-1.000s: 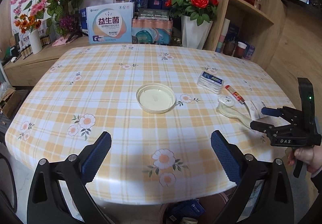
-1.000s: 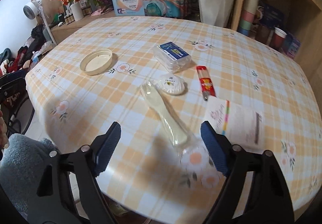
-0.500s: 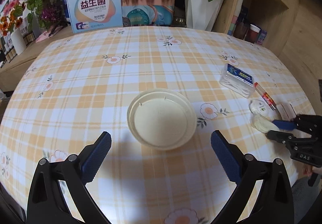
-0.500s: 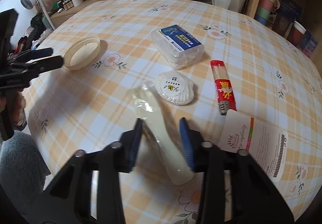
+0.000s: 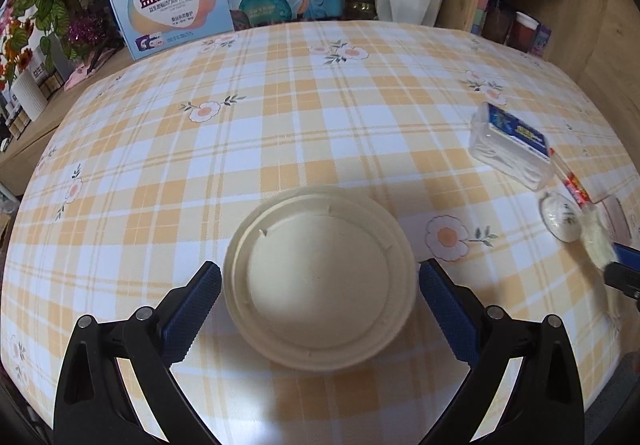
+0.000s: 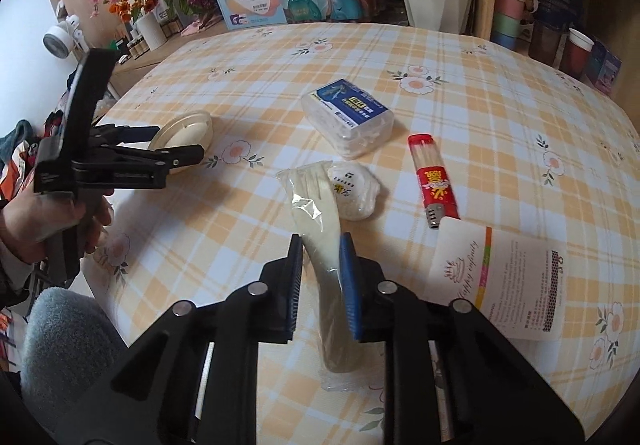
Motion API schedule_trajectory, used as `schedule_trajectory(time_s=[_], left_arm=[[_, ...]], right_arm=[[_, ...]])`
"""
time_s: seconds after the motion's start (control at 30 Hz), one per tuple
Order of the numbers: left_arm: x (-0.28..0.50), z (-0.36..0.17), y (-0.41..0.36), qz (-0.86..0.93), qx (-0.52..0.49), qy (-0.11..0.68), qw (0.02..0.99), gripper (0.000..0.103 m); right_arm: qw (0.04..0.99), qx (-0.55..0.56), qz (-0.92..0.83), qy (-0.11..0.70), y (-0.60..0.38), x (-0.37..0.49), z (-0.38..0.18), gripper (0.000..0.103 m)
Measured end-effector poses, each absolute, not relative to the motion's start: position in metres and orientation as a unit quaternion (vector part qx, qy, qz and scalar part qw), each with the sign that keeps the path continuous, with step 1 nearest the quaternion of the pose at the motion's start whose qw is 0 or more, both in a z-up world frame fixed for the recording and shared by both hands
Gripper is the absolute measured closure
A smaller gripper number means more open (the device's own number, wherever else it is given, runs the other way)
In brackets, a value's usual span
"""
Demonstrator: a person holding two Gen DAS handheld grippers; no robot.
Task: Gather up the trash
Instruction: 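Close the left tool on the round white plastic lid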
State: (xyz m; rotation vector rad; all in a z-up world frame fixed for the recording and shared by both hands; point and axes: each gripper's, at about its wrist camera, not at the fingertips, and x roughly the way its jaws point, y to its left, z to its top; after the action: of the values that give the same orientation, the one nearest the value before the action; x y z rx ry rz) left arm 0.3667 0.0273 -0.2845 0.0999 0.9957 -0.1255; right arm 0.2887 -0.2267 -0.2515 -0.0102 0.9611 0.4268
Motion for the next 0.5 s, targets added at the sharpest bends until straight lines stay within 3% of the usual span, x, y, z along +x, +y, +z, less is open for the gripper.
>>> schedule_trajectory(time_s=[0.13,0.2,0.27,0.5], left_arm=[[0.369,-0.288,0.030,-0.054,0.043,0.482,0.873,0.006],[0.368,-0.286,0.030,-0.057,0.042,0.483,0.873,0.017],[0.366,-0.282,0.029,-0.056,0.047,0.480,0.874,0.019],[0.347,-0.262,0.031,-0.066,0.037,0.462,0.884,0.020]], right_arm=[[0.868,0.017,0.189,0.459,-0.237,0.286,-0.251,0.081],[0.871,0.022,0.182,0.456,-0.242,0.283,-0.249,0.081],[0.873,0.023,0.176,0.454,-0.246,0.280,-0.247,0.081],[0.879,0.038,0.165,0.445,-0.254,0.268,-0.238,0.081]])
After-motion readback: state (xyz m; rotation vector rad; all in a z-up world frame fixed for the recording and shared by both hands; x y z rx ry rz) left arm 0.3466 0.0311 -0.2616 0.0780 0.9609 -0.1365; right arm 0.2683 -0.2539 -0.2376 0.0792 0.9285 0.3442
